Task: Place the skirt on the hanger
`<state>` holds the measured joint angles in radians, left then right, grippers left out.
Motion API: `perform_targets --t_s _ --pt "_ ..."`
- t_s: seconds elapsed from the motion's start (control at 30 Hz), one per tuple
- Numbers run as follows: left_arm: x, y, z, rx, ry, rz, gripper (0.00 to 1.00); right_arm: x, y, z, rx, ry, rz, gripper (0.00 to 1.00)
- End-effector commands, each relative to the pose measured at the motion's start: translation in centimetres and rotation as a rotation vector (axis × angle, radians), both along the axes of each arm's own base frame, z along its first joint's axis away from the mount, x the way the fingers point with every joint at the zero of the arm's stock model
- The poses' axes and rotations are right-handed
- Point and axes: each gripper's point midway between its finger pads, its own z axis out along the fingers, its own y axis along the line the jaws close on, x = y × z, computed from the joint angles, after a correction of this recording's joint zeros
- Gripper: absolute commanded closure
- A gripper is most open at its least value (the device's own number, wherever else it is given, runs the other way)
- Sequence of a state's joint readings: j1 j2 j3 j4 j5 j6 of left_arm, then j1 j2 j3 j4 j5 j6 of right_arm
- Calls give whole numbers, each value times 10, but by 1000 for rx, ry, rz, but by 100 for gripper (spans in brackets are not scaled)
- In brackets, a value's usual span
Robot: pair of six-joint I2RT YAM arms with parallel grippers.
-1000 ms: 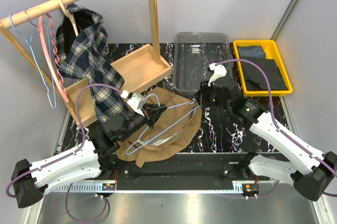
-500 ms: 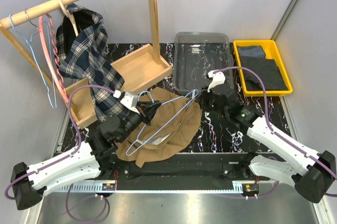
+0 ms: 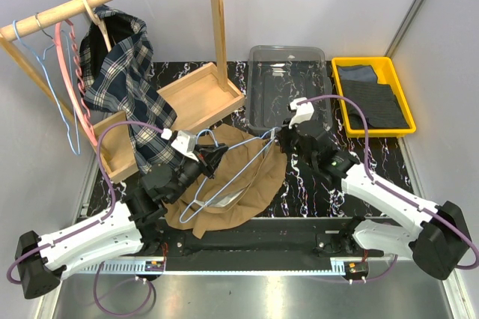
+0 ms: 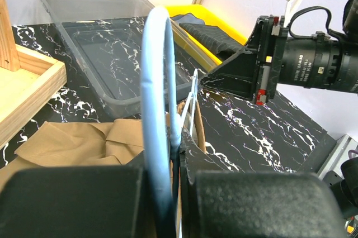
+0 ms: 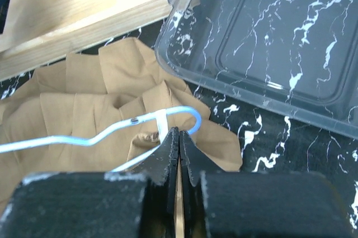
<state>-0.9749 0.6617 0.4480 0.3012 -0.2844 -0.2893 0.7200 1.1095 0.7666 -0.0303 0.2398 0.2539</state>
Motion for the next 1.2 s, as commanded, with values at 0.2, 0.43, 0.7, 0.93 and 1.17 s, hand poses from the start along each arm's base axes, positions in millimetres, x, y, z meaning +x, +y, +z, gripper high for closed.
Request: perform_targets --t_s 0.2,0.43,0.7,0.93,1.17 --pt "-5 -4 33 -90 -52 -30 100 16 21 14 79 -93 32 98" --pt "0 -6 35 -93 -57 -17 100 -8 43 19 128 -69 212 100" --pt "5 -15 27 -80 -45 -18 100 -37 47 12 116 -5 337 100" --pt "9 -17 28 -87 -50 -9 100 -25 10 12 71 7 124 98" --pt "2 -20 56 -47 -97 -55 100 -47 -4 103 144 -175 181 34"
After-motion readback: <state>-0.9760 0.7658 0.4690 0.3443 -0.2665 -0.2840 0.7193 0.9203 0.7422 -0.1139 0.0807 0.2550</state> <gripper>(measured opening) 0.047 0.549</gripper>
